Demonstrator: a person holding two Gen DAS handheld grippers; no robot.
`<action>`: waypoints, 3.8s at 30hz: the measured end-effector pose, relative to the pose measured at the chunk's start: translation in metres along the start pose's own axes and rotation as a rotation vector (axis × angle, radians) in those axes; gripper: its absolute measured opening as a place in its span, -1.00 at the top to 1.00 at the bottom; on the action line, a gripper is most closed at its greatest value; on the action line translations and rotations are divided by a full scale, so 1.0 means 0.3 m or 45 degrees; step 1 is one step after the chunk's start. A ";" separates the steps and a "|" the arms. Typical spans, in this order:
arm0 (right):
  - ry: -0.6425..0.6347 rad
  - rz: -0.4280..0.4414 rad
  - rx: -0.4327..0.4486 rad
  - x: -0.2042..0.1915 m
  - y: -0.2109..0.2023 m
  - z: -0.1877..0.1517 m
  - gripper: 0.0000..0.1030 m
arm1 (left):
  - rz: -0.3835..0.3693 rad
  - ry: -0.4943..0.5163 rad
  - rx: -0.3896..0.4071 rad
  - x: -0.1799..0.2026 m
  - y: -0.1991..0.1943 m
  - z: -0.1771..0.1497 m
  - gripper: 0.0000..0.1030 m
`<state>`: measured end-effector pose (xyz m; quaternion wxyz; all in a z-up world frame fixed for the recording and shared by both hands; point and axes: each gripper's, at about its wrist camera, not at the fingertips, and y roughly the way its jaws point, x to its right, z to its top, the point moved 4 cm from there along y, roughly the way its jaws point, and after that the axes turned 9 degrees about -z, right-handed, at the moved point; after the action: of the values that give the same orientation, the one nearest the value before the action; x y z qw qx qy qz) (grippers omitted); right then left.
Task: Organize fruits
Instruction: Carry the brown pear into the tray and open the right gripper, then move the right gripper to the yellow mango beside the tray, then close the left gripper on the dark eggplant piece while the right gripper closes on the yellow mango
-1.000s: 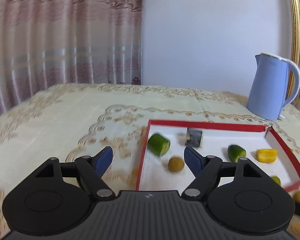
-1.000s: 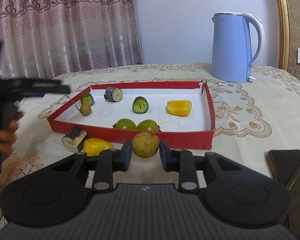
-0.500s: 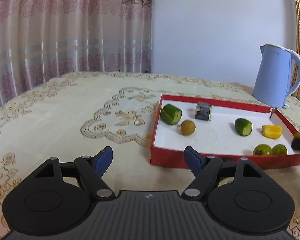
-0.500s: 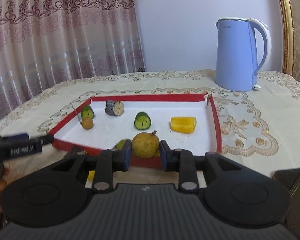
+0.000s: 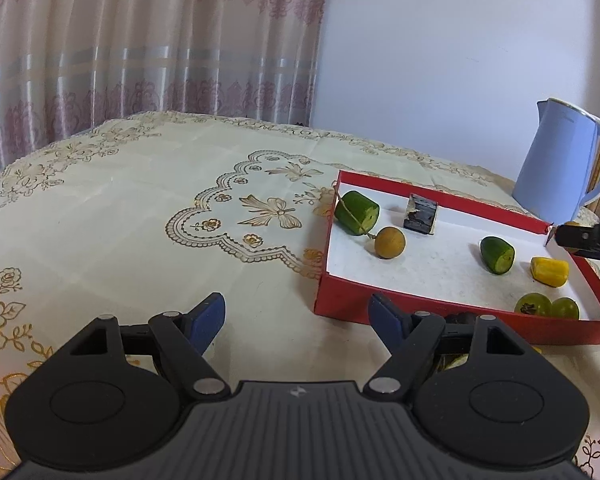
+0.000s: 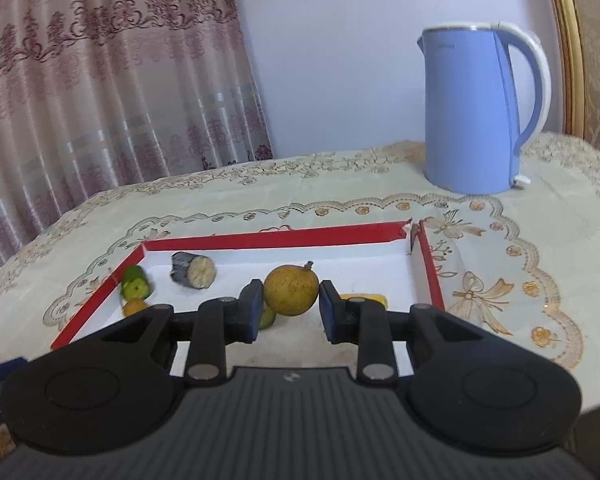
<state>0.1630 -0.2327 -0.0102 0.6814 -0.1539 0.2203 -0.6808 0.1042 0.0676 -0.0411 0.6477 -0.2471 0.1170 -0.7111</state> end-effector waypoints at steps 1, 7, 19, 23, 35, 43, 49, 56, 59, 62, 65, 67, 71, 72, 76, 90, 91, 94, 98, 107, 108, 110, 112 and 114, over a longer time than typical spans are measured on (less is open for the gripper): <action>-0.012 -0.016 -0.011 0.000 0.023 0.003 0.44 | 0.008 0.003 0.001 0.001 -0.001 0.000 -0.57; -0.062 -0.082 -0.061 -0.008 0.103 -0.018 0.37 | 0.021 0.023 0.001 0.010 -0.001 0.000 -0.64; -0.223 0.184 0.055 -0.099 -0.229 -0.136 0.23 | 0.012 -0.021 0.020 -0.002 -0.015 -0.001 -0.69; -0.370 0.281 -0.002 -0.160 -0.259 -0.197 0.23 | 0.008 -0.019 0.014 -0.003 -0.012 0.000 -0.69; -0.579 0.288 -0.121 -0.264 -0.163 -0.260 0.10 | 0.009 -0.021 0.017 -0.005 -0.011 -0.003 -0.70; -0.542 0.215 -0.097 -0.244 -0.173 -0.274 0.20 | -0.074 0.013 0.016 0.014 -0.015 -0.006 -0.70; -0.396 0.124 -0.064 -0.108 -0.246 -0.272 0.24 | -0.268 0.204 -0.006 0.125 -0.052 -0.032 -0.70; -0.258 0.121 -0.108 -0.008 -0.223 -0.296 0.24 | -0.247 0.404 -0.027 0.284 -0.035 -0.062 -0.70; -0.241 0.135 -0.122 -0.001 -0.217 -0.299 0.23 | -0.232 0.415 -0.051 0.313 -0.016 -0.059 -0.70; -0.227 0.144 -0.130 0.005 -0.213 -0.300 0.23 | -0.213 0.385 -0.089 0.316 0.014 -0.058 -0.69; -0.252 0.132 -0.134 -0.002 -0.214 -0.303 0.20 | -0.206 0.358 -0.111 0.315 0.026 -0.061 -0.64; -0.279 0.140 -0.137 -0.016 -0.215 -0.305 0.02 | -0.197 0.355 -0.130 0.317 0.034 -0.063 -0.24; -0.355 0.063 -0.154 -0.048 -0.205 -0.314 -0.97 | -0.188 0.307 -0.187 0.309 0.062 -0.071 0.09; -0.363 0.055 -0.154 -0.052 -0.205 -0.316 -1.00 | -0.185 0.300 -0.187 0.306 0.061 -0.070 0.11; -0.334 0.039 -0.176 -0.039 -0.200 -0.315 -1.00 | -0.180 0.304 -0.188 0.308 0.061 -0.069 0.11; -0.323 0.017 -0.192 -0.031 -0.197 -0.321 -1.00 | -0.092 0.322 -0.179 0.299 0.073 -0.069 -0.65; -0.324 0.016 -0.192 -0.032 -0.197 -0.321 -1.00 | -0.092 0.320 -0.180 0.298 0.074 -0.069 -0.65; -0.322 0.018 -0.192 -0.031 -0.197 -0.321 -1.00 | -0.092 0.322 -0.180 0.298 0.075 -0.070 -0.65; -0.321 0.019 -0.192 -0.030 -0.197 -0.321 -1.00 | -0.087 0.325 -0.179 0.299 0.073 -0.071 -0.66; -0.328 0.014 -0.193 -0.032 -0.195 -0.321 -1.00 | -0.094 0.292 -0.205 0.289 0.076 -0.073 -0.87; -0.328 0.014 -0.193 -0.031 -0.195 -0.321 -1.00 | -0.103 0.294 -0.213 0.289 0.077 -0.073 -0.93; -0.326 0.015 -0.192 -0.031 -0.195 -0.321 -1.00 | -0.111 0.304 -0.216 0.293 0.077 -0.075 -0.94; -0.324 0.017 -0.192 -0.031 -0.195 -0.320 -1.00 | -0.111 0.323 -0.207 0.300 0.073 -0.077 -0.94; -0.322 0.018 -0.192 -0.033 -0.196 -0.320 -1.00 | -0.140 0.351 -0.191 0.308 0.064 -0.079 -0.94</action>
<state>0.0638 -0.2157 -0.0615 0.6949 -0.2876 0.1842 -0.6328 0.1053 -0.0290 -0.0521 0.5654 -0.2009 0.2440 -0.7619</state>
